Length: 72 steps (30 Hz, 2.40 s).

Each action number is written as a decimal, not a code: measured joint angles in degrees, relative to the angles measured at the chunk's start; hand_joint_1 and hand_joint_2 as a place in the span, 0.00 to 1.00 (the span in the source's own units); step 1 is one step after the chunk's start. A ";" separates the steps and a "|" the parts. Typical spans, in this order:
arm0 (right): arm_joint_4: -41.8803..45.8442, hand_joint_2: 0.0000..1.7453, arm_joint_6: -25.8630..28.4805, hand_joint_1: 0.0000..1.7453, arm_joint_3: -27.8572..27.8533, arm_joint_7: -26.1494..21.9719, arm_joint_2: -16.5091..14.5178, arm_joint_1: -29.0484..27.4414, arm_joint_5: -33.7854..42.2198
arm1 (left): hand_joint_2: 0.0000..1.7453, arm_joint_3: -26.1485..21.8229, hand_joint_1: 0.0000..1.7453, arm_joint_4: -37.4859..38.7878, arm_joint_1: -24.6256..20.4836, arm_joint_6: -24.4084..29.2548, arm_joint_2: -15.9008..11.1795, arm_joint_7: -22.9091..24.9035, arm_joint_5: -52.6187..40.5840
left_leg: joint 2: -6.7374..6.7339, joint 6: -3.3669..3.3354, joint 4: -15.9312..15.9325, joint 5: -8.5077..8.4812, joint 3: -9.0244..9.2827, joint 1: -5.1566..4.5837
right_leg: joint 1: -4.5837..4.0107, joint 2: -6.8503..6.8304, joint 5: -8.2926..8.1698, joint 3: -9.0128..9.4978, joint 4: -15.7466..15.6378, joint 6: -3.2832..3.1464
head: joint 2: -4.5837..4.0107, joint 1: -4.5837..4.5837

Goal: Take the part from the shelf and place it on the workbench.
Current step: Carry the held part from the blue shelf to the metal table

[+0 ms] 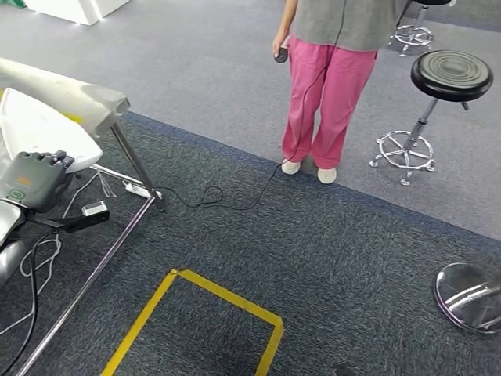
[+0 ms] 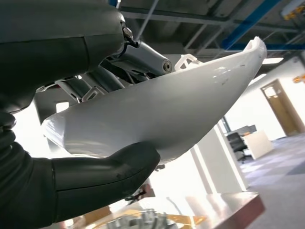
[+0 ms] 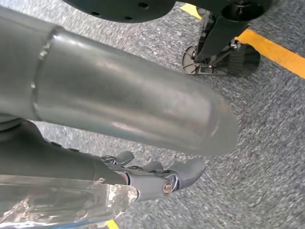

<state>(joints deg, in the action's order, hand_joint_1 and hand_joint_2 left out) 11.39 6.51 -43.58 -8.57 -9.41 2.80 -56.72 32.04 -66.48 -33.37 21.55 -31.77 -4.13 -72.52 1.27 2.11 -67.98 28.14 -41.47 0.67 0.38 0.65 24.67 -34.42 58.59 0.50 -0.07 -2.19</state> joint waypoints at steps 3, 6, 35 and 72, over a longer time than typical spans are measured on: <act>0.00 0.00 0.00 0.00 0.00 0.00 0.02 -0.05 0.00 | 1.00 0.28 1.00 0.15 0.16 -0.11 0.01 -0.01 -0.01 | -0.64 0.24 -4.63 0.55 -2.05 0.04 | -0.05 -2.48 0.20 0.08 0.02 -0.10 | 0.00 0.00; 0.01 0.00 -0.02 0.00 0.00 -0.01 0.04 0.04 0.00 | 1.00 0.31 1.00 0.20 -0.21 -0.26 0.01 -0.02 -0.01 | -3.94 0.16 6.07 -4.31 3.77 -0.24 | -0.32 -4.64 0.66 0.48 0.17 0.40 | 0.00 -0.09; 0.00 0.00 -0.04 0.00 -0.02 -0.35 0.23 0.08 0.15 | 1.00 2.02 1.00 1.38 -1.41 -0.57 0.09 0.74 0.32 | -1.16 0.28 -0.44 -2.07 -0.18 0.03 | -0.08 -3.59 0.75 0.79 -0.35 0.01 | 0.00 -0.16; 0.00 0.00 0.27 0.00 -0.97 1.31 0.34 0.16 1.16 | 1.00 2.93 1.00 1.75 -2.03 -0.34 0.11 1.53 0.98 | -1.25 0.01 11.48 -5.15 6.61 0.28 | -0.64 -1.67 0.95 0.66 -0.21 -0.06 | 0.00 -0.01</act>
<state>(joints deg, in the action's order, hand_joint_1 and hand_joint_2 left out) 11.39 6.79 -44.56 -7.26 -9.07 2.96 -55.56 34.98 -64.73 -35.39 21.21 -31.67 -2.60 -71.54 0.02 2.12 -56.50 22.99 -34.86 0.95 -0.26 -1.02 25.62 -33.76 58.38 0.44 -0.07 -2.19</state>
